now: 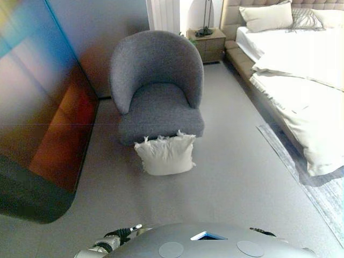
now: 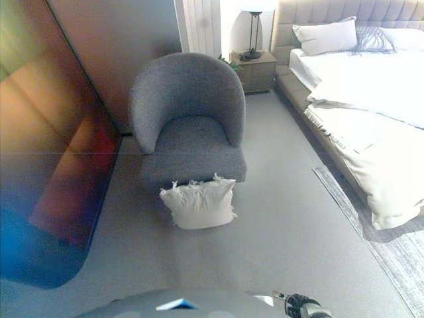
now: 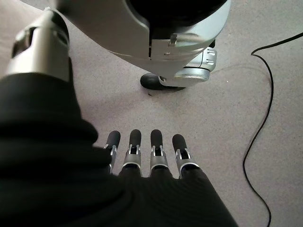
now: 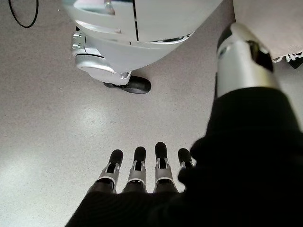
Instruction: Pick up the cushion and take it to the sofa
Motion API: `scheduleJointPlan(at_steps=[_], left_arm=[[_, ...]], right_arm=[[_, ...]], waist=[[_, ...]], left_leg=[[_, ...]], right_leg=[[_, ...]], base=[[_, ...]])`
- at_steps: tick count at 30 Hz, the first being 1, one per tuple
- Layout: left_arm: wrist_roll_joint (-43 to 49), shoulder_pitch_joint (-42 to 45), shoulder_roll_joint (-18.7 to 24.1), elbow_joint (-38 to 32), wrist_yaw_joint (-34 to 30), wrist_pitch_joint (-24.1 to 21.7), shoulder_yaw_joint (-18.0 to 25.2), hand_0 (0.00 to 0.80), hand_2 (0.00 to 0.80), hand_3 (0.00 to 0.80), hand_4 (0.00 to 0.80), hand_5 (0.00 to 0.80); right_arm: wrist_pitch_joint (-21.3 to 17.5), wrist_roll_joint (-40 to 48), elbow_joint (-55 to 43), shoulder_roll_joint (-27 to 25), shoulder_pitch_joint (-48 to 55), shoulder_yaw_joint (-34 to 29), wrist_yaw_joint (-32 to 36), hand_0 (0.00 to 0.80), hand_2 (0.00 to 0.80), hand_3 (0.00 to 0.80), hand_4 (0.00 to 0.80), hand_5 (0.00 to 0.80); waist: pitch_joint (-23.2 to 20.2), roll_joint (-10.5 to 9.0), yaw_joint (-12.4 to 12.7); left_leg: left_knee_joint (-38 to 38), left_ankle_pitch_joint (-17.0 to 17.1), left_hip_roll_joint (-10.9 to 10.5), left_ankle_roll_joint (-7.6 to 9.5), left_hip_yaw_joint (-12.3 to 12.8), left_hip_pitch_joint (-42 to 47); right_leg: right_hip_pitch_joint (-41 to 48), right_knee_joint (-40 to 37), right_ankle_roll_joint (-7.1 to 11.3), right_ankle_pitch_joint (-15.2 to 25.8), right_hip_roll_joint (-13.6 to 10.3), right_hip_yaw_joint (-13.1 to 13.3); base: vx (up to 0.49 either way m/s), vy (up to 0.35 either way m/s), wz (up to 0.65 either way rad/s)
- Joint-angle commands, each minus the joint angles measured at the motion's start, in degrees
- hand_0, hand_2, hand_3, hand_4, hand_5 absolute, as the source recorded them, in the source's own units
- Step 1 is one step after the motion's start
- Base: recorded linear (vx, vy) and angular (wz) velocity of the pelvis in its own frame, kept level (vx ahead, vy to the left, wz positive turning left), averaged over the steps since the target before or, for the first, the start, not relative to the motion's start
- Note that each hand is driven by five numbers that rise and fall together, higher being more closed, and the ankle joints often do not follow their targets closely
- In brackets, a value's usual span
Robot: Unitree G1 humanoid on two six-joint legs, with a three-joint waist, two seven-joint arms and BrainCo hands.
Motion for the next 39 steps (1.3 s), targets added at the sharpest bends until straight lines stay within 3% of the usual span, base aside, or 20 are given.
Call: scheduleJointPlan(at_steps=[1,10,13,15,16,18,21,23,26,30,35,37,39], left_arm=[[1.6,-4.4,1.4,2.0,0.1,-0.4,1.3,0.0,0.0,0.0,0.0,0.0],[2.0,-4.7,1.7,2.2,0.9,-1.1,1.6,0.0,0.0,0.0,0.0,0.0],[0.8,-5.4,1.9,2.1,2.8,-2.5,2.3,0.0,0.0,0.0,0.0,0.0],[-0.5,-5.8,2.0,2.1,2.6,-3.1,2.7,0.0,0.0,0.0,0.0,0.0],[-1.0,-5.8,1.8,2.2,2.2,-3.1,3.1,0.0,0.0,0.0,0.0,0.0],[-1.2,-5.4,1.8,2.7,1.2,-2.9,4.0,0.0,0.0,0.0,0.0,0.0],[-1.7,-3.9,1.8,3.4,1.0,-3.4,6.3,0.0,0.0,0.0,0.0,0.0],[-1.2,-2.7,2.0,3.0,1.1,-3.4,7.1,0.0,0.0,0.0,0.0,0.0],[-0.5,-1.5,2.3,2.3,0.8,-3.2,6.6,0.0,0.0,0.0,0.0,0.0],[-1.0,-0.2,1.8,2.4,-0.5,-3.7,6.3,0.0,0.0,0.0,0.0,0.0],[-1.9,0.0,1.7,3.2,-0.5,-3.2,6.3,0.0,0.0,0.0,0.0,0.0],[-2.7,-0.4,1.9,3.4,-0.4,-2.6,6.7,0.0,0.0,0.0,0.0,0.0],[-3.2,-0.9,2.3,3.9,-0.7,-3.0,7.1,0.0,0.0,0.0,0.0,0.0]], right_arm=[[-0.3,-0.8,3.7,1.7,-5.4,0.6,0.4,0.0,0.0,0.0,0.0,0.0],[0.2,-0.2,3.9,1.5,-5.9,0.5,0.5,0.0,0.0,0.0,0.0,0.0],[1.1,-0.8,3.5,0.9,-6.9,0.9,0.9,0.0,0.0,0.0,0.0,0.0],[1.7,0.2,2.9,0.1,-7.6,1.7,0.4,0.0,0.0,0.0,0.0,0.0],[1.7,0.6,2.8,-0.3,-7.9,1.8,0.3,0.0,0.0,0.0,0.0,0.0],[1.6,0.9,3.1,-0.9,-8.2,1.2,0.4,0.0,0.0,0.0,0.0,0.0],[0.8,-0.3,3.7,-1.2,-8.1,-0.4,0.6,0.0,0.0,0.0,0.0,0.0],[0.4,-1.1,4.1,-1.0,-7.6,-1.0,0.5,0.0,0.0,0.0,0.0,0.0],[0.3,-0.8,4.5,-0.5,-6.9,-1.4,-0.1,0.0,0.0,0.0,0.0,0.0],[1.1,-1.2,5.7,-0.4,-6.5,-1.0,0.3,0.0,0.0,0.0,0.0,0.0],[2.7,-1.4,6.8,-0.6,-6.4,-0.5,0.5,0.0,0.0,0.0,0.0,0.0],[3.3,-1.3,7.0,-0.8,-6.8,-0.5,0.6,0.0,0.0,0.0,0.0,0.0],[3.3,-0.6,7.0,-0.4,-7.3,-1.1,-0.2,0.0,0.0,0.0,0.0,0.0]], waist=[[3.2,-3.76,0.7],[3.7,-4.17,0.2],[5.8,-6.0,0.5],[8.1,-6.83,1.4],[8.9,-7.11,1.6],[9.8,-6.77,2.0],[10.8,-4.53,3.8],[10.4,-2.92,4.9],[9.6,-1.98,6.5],[7.8,-2.52,9.2],[6.8,-2.52,11.6],[6.6,-2.93,11.8],[6.8,-3.13,12.1]], left_leg=[[0.3,-5.8,-4.5,3.19,3.3,0.8],[4.1,-6.9,-4.0,3.13,3.3,0.5],[18.4,-9.2,-4.1,2.78,3.8,-5.0],[30.5,-5.7,-3.8,2.36,3.2,-11.9],[35.3,-5.6,-3.9,2.74,3.0,-14.7],[37.8,-5.1,-3.6,3.27,3.1,-17.1],[29.6,-0.7,-3.9,2.66,2.5,-19.1],[21.3,3.0,-3.2,1.8,4.5,-19.7],[9.8,6.4,-1.7,0.94,7.6,-20.4],[1.4,7.4,0.1,-0.19,6.3,-21.9],[0.4,9.0,4.3,-1.88,6.2,-27.1],[1.2,7.4,3.8,-0.93,6.2,-26.9],[3.2,8.2,2.7,-0.39,5.2,-27.3]], right_leg=[[-1.3,1.6,3.33,-2.8,-2.1,0.6],[-2.1,3.0,2.2,-3.5,-1.2,1.9],[-3.7,6.2,0.54,-3.9,-2.3,1.4],[-4.7,8.6,-1.25,-4.4,-2.7,1.7],[-5.2,9.8,-1.84,-4.8,-2.9,1.9],[-5.3,11.8,-2.4,-6.0,-2.6,2.8],[-2.5,12.8,-1.96,-9.0,0.3,5.6],[0.9,12.2,-1.76,-11.0,2.8,7.0],[6.5,11.7,-1.25,-14.5,4.0,9.1],[13.2,12.0,-0.64,-19.0,2.9,13.2],[17.4,14.8,0.04,-24.3,0.9,14.6],[17.5,16.5,1.41,-23.4,-0.8,14.4],[16.1,22.1,4.3,-18.9,-2.9,14.6]], base=[[0.023,-0.06,0.0],[0.028,-0.089,0.0],[-0.04,-0.132,0.0],[-0.087,-0.127,0.08],[-0.065,-0.097,0.1],[0.018,-0.029,0.04],[0.215,0.016,-0.19],[0.386,-0.001,-0.29],[0.505,0.031,-0.01],[0.546,0.068,0.27],[0.627,0.146,-0.25],[0.624,0.221,-0.44],[0.544,0.205,-0.57]])
